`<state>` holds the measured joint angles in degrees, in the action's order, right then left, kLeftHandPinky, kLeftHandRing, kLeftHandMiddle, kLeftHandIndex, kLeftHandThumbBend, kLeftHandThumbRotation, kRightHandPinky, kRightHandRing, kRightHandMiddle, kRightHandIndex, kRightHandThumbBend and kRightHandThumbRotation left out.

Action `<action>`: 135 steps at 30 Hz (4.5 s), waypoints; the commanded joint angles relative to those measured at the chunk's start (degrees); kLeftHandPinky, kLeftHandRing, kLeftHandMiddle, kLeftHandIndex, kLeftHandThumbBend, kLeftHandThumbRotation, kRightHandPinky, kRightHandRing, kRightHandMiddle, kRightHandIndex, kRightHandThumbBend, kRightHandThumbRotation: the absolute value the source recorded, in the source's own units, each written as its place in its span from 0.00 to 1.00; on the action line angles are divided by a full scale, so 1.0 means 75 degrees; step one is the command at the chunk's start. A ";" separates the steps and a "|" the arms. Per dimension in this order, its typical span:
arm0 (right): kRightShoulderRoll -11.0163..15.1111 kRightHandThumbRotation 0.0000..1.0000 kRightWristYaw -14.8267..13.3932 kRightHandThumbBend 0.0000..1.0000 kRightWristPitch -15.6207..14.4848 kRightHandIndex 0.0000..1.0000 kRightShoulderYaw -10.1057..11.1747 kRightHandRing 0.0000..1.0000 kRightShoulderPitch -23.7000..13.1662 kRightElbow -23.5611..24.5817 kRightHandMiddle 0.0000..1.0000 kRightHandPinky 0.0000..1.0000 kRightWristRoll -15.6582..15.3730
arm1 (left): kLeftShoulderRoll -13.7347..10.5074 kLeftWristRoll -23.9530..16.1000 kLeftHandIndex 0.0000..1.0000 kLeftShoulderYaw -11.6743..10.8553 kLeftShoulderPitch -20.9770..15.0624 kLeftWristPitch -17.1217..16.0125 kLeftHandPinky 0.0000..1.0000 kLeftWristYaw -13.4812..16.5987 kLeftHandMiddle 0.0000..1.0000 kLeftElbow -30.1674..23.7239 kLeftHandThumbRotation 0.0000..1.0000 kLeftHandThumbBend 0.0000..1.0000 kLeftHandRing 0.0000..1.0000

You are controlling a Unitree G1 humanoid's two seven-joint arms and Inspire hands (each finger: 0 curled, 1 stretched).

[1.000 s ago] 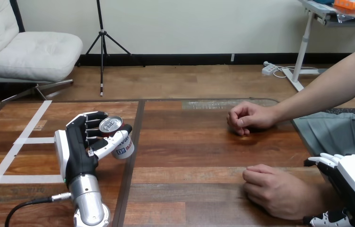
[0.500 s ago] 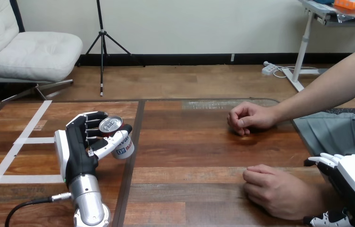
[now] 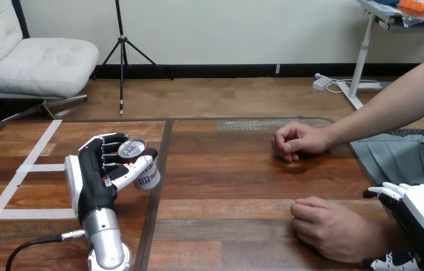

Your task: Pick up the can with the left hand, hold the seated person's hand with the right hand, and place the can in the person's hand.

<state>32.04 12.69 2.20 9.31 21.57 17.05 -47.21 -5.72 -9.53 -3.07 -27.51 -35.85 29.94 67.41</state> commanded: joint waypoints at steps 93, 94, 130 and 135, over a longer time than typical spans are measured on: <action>0.0625 0.20 -0.0156 0.75 0.0249 0.83 -0.0197 0.91 -0.0893 -0.0496 0.90 0.98 0.0059 | 0.0011 -0.0049 0.53 0.0022 -0.0632 -0.0304 0.44 0.0103 0.53 -0.0393 0.00 0.65 0.51; 0.0628 0.20 -0.0148 0.75 0.0262 0.82 -0.0208 0.90 -0.0920 -0.0530 0.90 0.97 0.0061 | 0.0012 -0.0048 0.53 0.0022 -0.0632 -0.0294 0.44 0.0098 0.53 -0.0396 0.00 0.65 0.51; 0.0829 0.06 -0.0212 0.79 0.0354 0.80 -0.1274 0.84 -0.2276 -0.2283 0.85 0.81 -0.0142 | -0.0031 -0.0018 0.54 0.0001 -0.0643 -0.0256 0.44 0.0022 0.54 -0.0464 0.00 0.64 0.51; 0.0863 0.06 -0.0206 0.79 0.0364 0.81 -0.1402 0.84 -0.2455 -0.2550 0.86 0.82 -0.0140 | -0.0035 -0.0029 0.54 -0.0006 -0.0630 -0.0246 0.44 0.0042 0.54 -0.0496 0.00 0.65 0.51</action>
<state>36.58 11.55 5.03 0.47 7.74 0.57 -47.98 -5.65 -9.60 -3.05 -27.55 -36.18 30.05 67.21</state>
